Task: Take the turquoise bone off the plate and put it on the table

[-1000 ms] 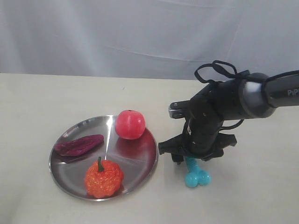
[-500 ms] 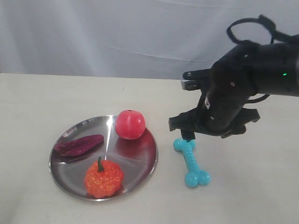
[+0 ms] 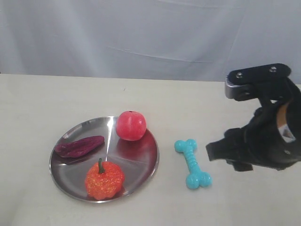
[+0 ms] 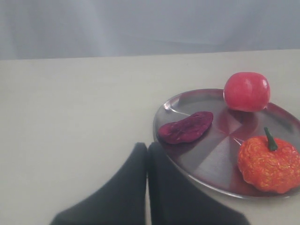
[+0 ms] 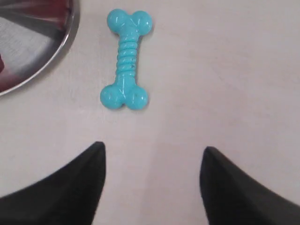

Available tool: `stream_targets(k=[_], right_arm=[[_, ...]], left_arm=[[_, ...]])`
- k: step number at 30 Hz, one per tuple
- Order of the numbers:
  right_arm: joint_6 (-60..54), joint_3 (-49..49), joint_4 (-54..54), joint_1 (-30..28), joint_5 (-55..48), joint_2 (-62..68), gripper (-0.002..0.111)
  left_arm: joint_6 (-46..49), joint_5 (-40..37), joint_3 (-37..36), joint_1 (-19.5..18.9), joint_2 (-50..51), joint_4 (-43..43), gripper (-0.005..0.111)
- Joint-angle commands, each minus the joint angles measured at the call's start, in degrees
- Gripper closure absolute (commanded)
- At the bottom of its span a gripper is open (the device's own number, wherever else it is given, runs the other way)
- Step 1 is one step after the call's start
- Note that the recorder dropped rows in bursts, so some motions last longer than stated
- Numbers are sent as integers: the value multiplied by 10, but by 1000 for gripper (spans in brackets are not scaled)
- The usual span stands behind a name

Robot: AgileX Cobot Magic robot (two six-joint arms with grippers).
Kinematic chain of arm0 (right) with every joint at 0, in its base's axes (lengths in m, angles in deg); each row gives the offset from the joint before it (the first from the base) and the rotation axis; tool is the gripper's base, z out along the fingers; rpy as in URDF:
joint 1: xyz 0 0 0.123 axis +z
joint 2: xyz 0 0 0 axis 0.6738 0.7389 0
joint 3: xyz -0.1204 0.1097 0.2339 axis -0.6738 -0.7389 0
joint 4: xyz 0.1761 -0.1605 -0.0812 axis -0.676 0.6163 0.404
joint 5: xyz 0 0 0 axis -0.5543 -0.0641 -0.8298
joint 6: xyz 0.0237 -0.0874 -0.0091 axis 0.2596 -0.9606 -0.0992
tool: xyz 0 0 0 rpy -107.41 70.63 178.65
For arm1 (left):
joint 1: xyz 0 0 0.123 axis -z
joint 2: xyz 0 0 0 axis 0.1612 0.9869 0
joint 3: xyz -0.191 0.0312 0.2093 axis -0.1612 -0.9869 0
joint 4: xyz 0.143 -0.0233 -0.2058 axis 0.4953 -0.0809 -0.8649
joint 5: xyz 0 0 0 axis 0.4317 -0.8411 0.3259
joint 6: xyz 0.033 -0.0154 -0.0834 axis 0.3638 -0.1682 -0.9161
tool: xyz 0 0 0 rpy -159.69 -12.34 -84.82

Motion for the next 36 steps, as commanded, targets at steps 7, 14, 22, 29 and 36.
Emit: stream_targets(k=[7, 14, 22, 29, 36], right_arm=[[6, -68, 8, 9, -14, -135, 109], [7, -75, 8, 9, -12, -155, 109], [7, -75, 26, 24, -14, -155, 109], [5, -75, -24, 27, 87, -188, 109], [6, -130, 47, 25, 168, -341, 109]], left_arm=[[-1, 0, -2, 1, -1, 0, 107], [-1, 0, -2, 1, -1, 0, 107], [-1, 0, -2, 1, -1, 0, 107], [-1, 0, -2, 1, -1, 0, 107], [-1, 0, -2, 1, -1, 0, 107]])
